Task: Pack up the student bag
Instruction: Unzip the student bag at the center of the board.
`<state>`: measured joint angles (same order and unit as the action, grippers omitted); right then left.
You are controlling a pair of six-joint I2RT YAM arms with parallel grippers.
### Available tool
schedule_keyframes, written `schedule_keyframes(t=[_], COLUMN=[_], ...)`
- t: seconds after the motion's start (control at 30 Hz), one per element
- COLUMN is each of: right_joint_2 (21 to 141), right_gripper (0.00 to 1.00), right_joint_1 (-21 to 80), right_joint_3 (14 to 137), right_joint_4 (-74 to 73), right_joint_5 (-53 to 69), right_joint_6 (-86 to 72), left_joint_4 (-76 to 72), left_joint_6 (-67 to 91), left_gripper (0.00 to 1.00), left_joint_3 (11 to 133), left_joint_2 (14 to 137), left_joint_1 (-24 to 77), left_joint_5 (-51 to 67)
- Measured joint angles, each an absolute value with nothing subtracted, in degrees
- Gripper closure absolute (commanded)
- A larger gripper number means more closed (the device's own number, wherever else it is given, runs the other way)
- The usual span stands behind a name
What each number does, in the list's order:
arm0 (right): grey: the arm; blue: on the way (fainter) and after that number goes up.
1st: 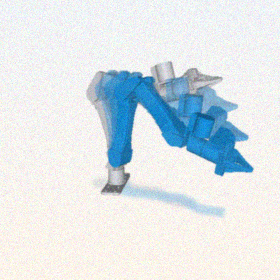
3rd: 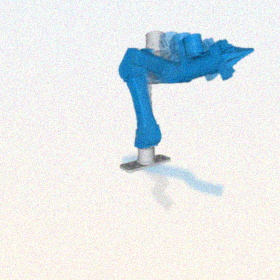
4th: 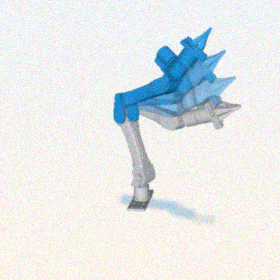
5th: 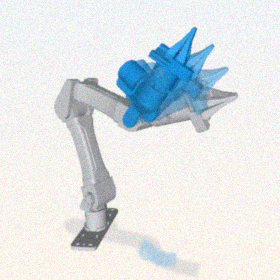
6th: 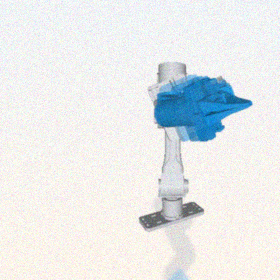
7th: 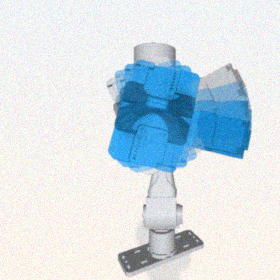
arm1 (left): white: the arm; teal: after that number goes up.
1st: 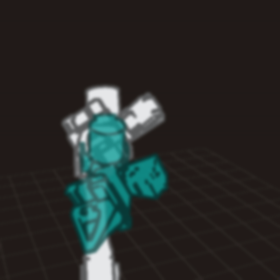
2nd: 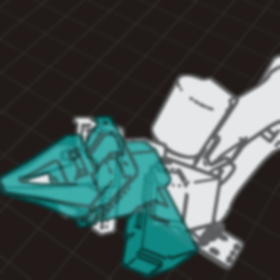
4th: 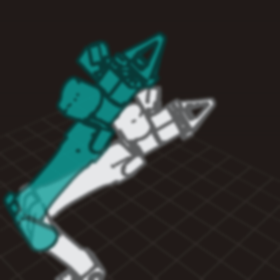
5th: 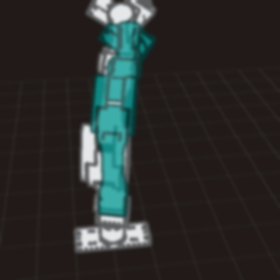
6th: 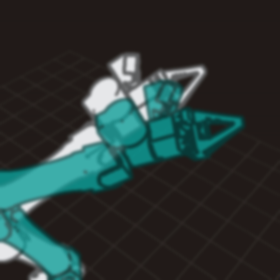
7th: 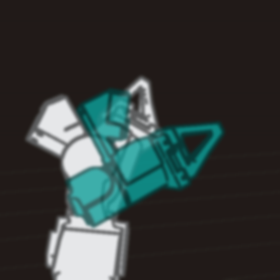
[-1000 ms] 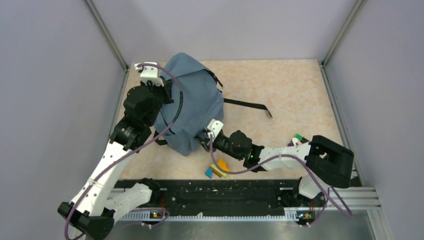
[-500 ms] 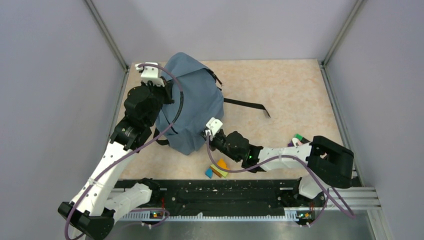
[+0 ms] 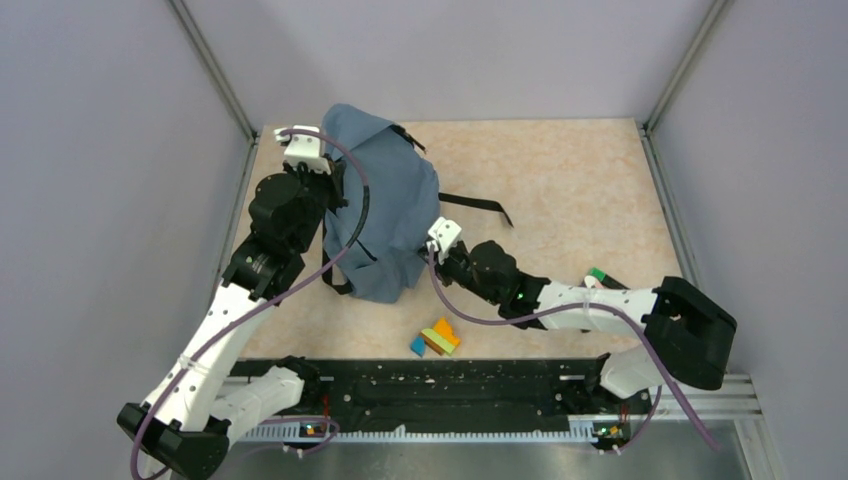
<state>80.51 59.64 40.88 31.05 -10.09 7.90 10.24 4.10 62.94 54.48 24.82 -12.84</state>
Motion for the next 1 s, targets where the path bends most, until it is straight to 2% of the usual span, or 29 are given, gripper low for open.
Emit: schedule_keyframes(t=[0.13,0.27,0.4,1.0], right_joint_2=[80.5,80.5,80.5,80.5], right_gripper=[0.79,0.79,0.72,0.7], right_joint_1=[58.3,57.8,57.5,57.5], right_joint_3=[40.9,40.9,40.9,40.9], right_joint_4=[30.1,29.6,29.1,25.6], right_joint_5=[-6.1,-3.2,-1.3,0.1], right_joint_6=[8.0,7.9,8.0,7.9], left_joint_4=[10.2,10.1,10.1,10.1], left_joint_6=[3.7,3.4,3.2,3.2], left_gripper=[0.97,0.96,0.96,0.95], left_joint_3=[62.9,62.9,62.9,62.9], left_joint_2=[54.5,54.5,54.5,54.5], left_joint_1=[24.8,24.8,24.7,24.7], left_joint_5=[-12.8,-12.8,-12.8,-12.8])
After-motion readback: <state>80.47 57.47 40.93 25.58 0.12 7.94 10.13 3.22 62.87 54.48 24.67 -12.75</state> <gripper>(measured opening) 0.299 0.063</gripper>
